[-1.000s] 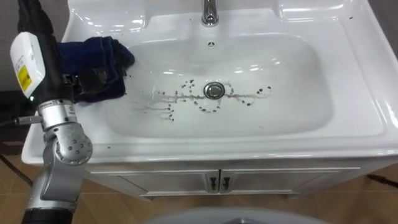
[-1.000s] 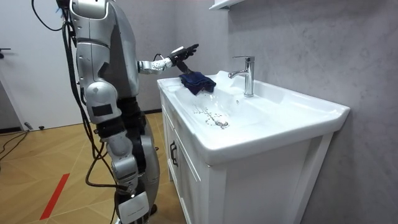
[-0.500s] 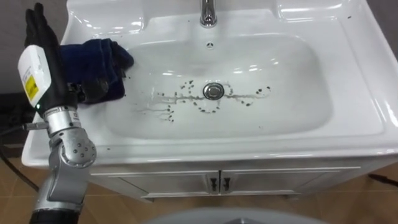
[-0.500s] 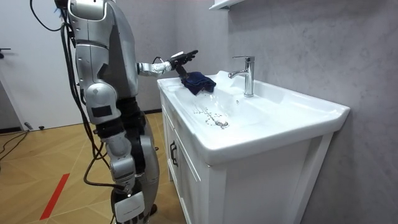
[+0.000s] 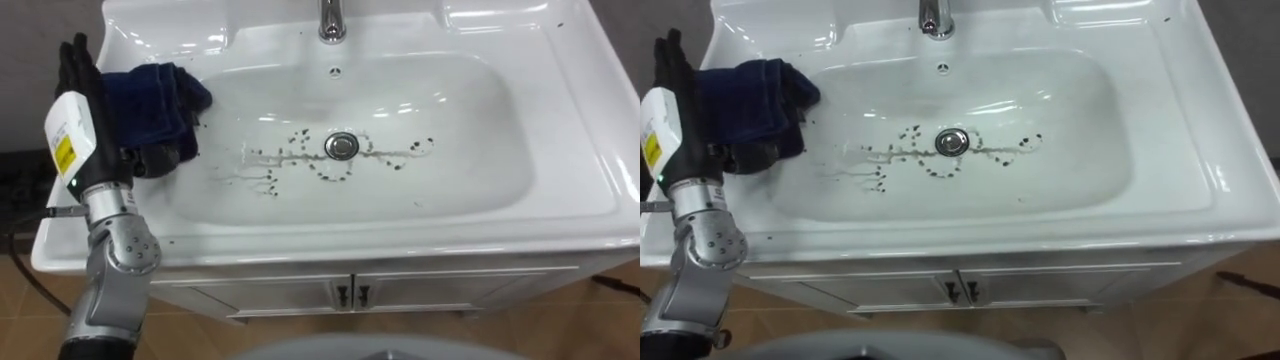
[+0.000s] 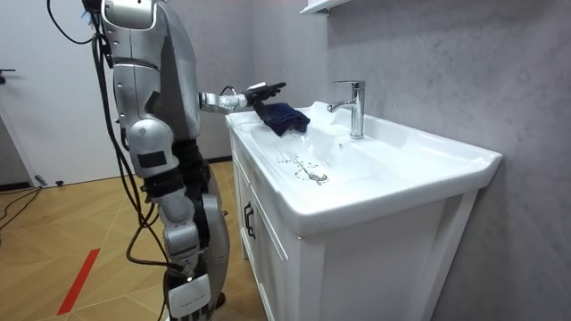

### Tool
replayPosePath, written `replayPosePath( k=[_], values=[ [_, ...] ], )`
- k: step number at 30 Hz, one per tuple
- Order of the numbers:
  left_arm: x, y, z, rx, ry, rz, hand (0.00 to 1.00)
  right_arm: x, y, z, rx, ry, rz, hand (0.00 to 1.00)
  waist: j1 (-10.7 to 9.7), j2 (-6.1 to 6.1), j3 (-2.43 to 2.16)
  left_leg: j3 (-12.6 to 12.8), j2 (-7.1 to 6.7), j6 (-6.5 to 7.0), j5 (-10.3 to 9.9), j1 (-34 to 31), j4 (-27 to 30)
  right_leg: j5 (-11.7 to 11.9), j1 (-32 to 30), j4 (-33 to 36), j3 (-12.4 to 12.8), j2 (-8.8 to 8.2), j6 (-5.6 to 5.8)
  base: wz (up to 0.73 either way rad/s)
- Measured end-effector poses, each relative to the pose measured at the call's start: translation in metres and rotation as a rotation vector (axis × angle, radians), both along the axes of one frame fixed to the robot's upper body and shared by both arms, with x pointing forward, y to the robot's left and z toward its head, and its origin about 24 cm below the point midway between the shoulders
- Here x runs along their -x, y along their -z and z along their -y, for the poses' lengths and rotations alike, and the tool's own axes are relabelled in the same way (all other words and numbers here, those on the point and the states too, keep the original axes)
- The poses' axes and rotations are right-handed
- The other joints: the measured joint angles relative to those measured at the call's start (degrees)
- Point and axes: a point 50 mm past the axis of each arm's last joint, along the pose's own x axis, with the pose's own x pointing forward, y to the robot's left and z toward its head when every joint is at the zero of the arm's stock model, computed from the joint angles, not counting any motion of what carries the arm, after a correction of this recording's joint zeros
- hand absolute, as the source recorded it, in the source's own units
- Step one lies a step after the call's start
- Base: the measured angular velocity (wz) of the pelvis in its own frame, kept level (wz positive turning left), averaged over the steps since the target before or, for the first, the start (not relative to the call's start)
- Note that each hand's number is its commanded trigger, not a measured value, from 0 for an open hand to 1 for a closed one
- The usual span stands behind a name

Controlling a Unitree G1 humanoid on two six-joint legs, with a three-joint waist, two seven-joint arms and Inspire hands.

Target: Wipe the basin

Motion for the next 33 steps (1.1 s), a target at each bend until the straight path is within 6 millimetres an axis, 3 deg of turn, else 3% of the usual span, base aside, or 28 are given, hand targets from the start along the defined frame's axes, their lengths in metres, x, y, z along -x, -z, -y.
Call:
replayPosePath(
  k=[8, 33],
  values=[
    [0.007, 0.017, -0.007, 0.006, -0.041, -0.094, 0.0, -0.002, 0.0, -0.002, -0.004, -0.001, 0.002, 0.0, -0.14, -0.18, -0.02, 0.07, -0.05, -0.01, 0.03, 0.89, -0.08, 0.0, 0.59, -0.03, 0.42, -0.04, 0.0, -0.04],
    [0.007, 0.019, -0.01, -0.001, -0.08, -0.138, 0.0, -0.001, 0.0, -0.001, 0.011, 0.006, -0.028, 0.0, -0.27, -0.24, -0.35, 0.14, 0.01, 0.02, 0.06, 1.16, 0.03, 0.09, 0.43, 0.05, 1.54, 0.15, -0.15, -0.01]
  ],
)
